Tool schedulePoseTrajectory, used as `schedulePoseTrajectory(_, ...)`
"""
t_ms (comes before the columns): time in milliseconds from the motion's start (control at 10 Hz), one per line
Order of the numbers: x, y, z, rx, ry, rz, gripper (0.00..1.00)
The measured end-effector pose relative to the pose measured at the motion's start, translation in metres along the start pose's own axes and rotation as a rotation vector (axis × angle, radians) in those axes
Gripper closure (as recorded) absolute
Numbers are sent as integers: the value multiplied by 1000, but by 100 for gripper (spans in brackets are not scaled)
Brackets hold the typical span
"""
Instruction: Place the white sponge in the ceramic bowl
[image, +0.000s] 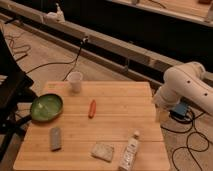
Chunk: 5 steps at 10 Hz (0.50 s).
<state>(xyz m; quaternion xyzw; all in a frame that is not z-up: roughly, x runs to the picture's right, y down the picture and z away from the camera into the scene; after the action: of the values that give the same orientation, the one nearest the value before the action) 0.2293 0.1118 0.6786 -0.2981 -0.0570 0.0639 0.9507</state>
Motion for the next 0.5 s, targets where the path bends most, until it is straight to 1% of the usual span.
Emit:
schedulePoseTrajectory(100,-28,3,2,-16,-62,-7,35)
schedulePoseTrajectory(200,-55,5,1,-24,-116,-18,35)
schedulePoseTrajectory(400,-92,10,3,-30,-172,-35,35)
schedulePoseTrajectory(500,-111,19,6,-38,-196,-40,35)
